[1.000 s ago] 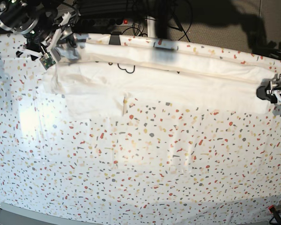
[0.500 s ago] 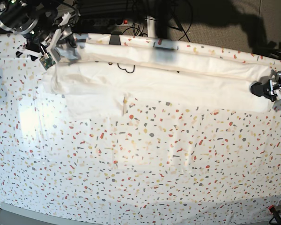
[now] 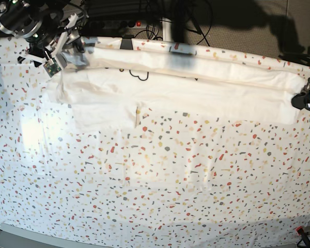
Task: Fold the T-shirt properly
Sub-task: 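Grasp the other end of the folded strip with the left gripper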
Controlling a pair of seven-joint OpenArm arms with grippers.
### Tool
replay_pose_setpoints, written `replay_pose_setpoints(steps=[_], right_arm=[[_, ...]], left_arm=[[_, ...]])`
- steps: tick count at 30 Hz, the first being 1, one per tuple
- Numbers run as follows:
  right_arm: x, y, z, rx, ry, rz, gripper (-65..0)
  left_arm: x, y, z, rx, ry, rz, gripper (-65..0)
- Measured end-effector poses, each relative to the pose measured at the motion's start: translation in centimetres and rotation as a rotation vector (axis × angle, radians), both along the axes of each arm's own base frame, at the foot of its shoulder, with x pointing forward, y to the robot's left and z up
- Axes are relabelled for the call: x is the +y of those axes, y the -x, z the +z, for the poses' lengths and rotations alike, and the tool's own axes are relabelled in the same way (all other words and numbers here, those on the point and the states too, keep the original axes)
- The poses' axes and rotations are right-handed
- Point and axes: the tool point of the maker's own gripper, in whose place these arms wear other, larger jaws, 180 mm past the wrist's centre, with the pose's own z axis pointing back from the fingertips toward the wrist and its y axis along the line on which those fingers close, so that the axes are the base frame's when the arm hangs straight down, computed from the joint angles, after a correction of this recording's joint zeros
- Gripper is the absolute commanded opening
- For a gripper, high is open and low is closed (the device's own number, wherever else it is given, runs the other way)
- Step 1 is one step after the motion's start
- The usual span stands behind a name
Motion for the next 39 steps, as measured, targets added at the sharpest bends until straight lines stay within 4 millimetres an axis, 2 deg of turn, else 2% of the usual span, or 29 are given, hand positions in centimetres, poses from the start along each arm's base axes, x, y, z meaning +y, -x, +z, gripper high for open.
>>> replay_pose_setpoints(steps=[4,9,10,12,13,15,19,23,29,32,35,39], right_arm=[[0.0,0.0,0.0,0.0,0.0,0.0,-35.2],[0.0,0.0,0.0,0.001,0.0,0.0,-35.2],[0.0,0.0,0.0,0.001,0.0,0.0,-35.2],[0.0,0.0,0.0,0.001,0.0,0.0,-35.2],[0.0,0.0,0.0,0.001,0.0,0.0,-35.2],[0.0,0.0,0.0,0.001,0.0,0.0,-35.2],[0.0,0.0,0.0,0.0,0.0,0.0,-35.2],[0.0,0.0,0.0,0.0,0.0,0.0,-35.2],[0.6,-0.2,0.3,-0.013,-0.037,0.005,-35.2],[1.2,-0.3,0.6,-0.025,-0.078,0.011,-35.2],[1.3,-0.5,0.7,-0.029,-0.083,0.012,-35.2],[1.2,-0.5,0.7,-0.03,-0.085,-0.004,-35.2]], left_arm=[[-1.0,-0.1,-0.4,-0.002,0.019,-0.004,-33.6],[-1.3,0.0,-0.6,0.004,0.026,-0.01,-32.9],[-1.3,0.0,-0.6,0.005,0.025,-0.01,-34.4],[-1.3,0.0,-0.6,0.005,0.026,-0.01,-41.7],[-1.3,0.0,-0.6,0.004,0.026,-0.01,-48.0],[-1.3,0.0,-0.6,0.004,0.026,-0.01,-65.0],[-1.6,0.1,-0.5,0.009,0.048,-0.012,-65.0],[-3.5,0.5,0.9,0.028,0.169,-0.047,-65.0],[-4.4,0.8,1.3,0.032,0.159,-0.104,-65.0],[-6.4,0.2,1.7,0.0,0.182,-0.15,-65.0],[-9.7,-0.3,2.4,-0.042,0.217,-0.223,-65.0],[-13.8,-0.7,4.2,-0.098,0.248,-0.324,-65.0]])
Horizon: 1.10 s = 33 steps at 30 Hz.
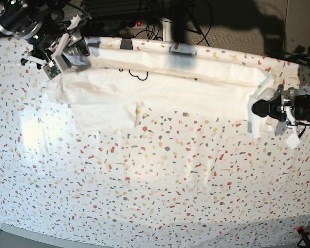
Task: Fold the T-shirt properly
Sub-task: 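Grasp the other end of the folded strip with the left gripper, then fold the held strip end inward toward the right gripper with the left gripper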
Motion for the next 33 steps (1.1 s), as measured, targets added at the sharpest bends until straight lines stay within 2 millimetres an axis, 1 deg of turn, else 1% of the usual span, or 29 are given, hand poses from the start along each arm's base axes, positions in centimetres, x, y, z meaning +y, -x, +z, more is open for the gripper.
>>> replay_pose_setpoints(steps=[2,5,7,9,13,19,21,24,29,32,33], right_arm=[[0.0,0.0,0.0,0.0,-0.001,-0.003,-35.2],[0.0,-0.1,0.1,-0.005,-0.003,-0.004,-35.2],[0.0,-0.1,0.0,-0.003,-0.002,-0.003,-35.2],[0.0,0.0,0.0,-0.003,-0.004,-0.004,-35.2],[0.0,-0.1,0.1,-0.004,-0.002,-0.002,-35.2],[0.0,-0.1,0.1,-0.004,-0.002,-0.002,-35.2],[0.0,-0.1,0.1,-0.004,-0.002,-0.002,-35.2],[0.0,-0.1,0.1,-0.004,-0.002,-0.002,-35.2],[0.0,-0.1,0.1,-0.007,-0.004,-0.002,-35.1],[0.0,-0.2,0.1,-0.008,-0.006,-0.009,-35.1],[0.0,-0.3,0.2,-0.015,-0.009,-0.009,-35.1]], left_arm=[[-2.2,0.4,0.8,-0.045,0.021,-0.052,-65.0],[-5.5,2.1,1.5,-0.087,0.058,-0.124,-65.0],[-7.6,3.1,1.9,-0.123,0.093,-0.14,-65.0],[-9.2,3.7,1.6,-0.149,0.09,-0.144,-65.0],[-11.9,3.3,1.5,-0.187,0.122,-0.116,-65.0],[-14.7,3.4,0.5,-0.186,0.114,-0.124,-65.0],[-15.3,3.4,0.1,-0.185,0.102,-0.127,-65.0],[-15.7,3.8,-0.1,-0.175,0.111,-0.126,-65.0],[-15.7,4.5,-0.6,-0.154,0.113,-0.124,-65.0],[-15.7,4.7,-0.7,-0.146,0.108,-0.137,-37.7],[-15.7,4.7,-0.6,-0.147,0.115,-0.135,-31.2]])
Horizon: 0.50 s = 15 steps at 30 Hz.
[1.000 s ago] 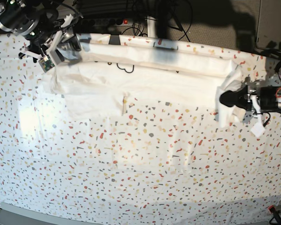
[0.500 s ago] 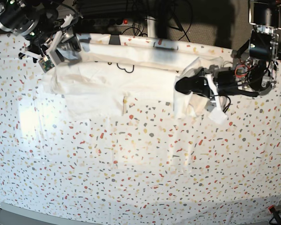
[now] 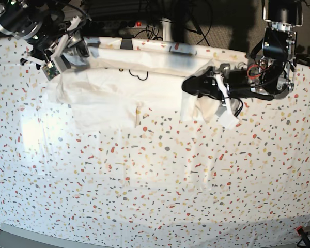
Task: Fold the T-shirt properly
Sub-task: 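Fold the held strip end inward toward the right gripper with the left gripper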
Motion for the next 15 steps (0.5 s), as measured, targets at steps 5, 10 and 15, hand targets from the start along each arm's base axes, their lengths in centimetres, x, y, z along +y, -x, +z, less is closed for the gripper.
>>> replay_pose_setpoints(steps=[5,10,15], right_arm=[[0.3,-0.5,0.5,-0.036,-0.02,0.003,-35.1],[0.3,-1.2,0.9,-0.061,-0.022,0.003,-35.1],[-0.1,-2.7,1.6,-0.086,0.004,0.0,-35.1]], left_arm=[[-0.7,0.0,2.6,0.008,0.156,0.001,-25.3],[-1.0,0.2,3.5,0.003,0.201,-0.025,-25.3],[-0.6,-1.0,4.5,-0.063,0.182,-0.044,-25.3]])
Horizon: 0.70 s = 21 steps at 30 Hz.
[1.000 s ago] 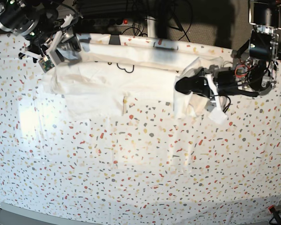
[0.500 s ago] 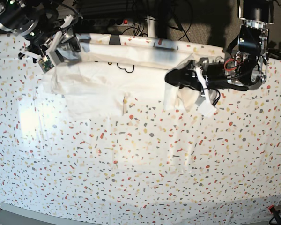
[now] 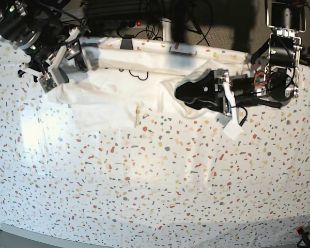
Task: Fold the T-shirt properly
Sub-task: 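Fold the held strip end inward toward the right gripper with the left gripper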
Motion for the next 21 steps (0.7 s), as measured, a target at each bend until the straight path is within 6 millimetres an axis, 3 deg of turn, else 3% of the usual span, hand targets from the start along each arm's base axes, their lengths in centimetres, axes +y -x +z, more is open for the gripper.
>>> replay_pose_setpoints(steps=[7,15,21], right_arm=[[-0.6,-0.4,-0.2,0.029,0.04,-0.011,-35.1],[0.5,-0.2,0.1,0.035,-0.031,0.011,-35.1],[0.5,-0.2,0.1,0.035,-0.03,0.012,-35.1]], left_arm=[[5.1,-3.0,-0.3,-0.093,-0.232,0.024,-25.3],[10.8,-3.7,-6.3,0.002,-0.576,0.232,-25.3],[10.8,-2.9,-7.9,0.047,-0.625,0.252,-25.3]])
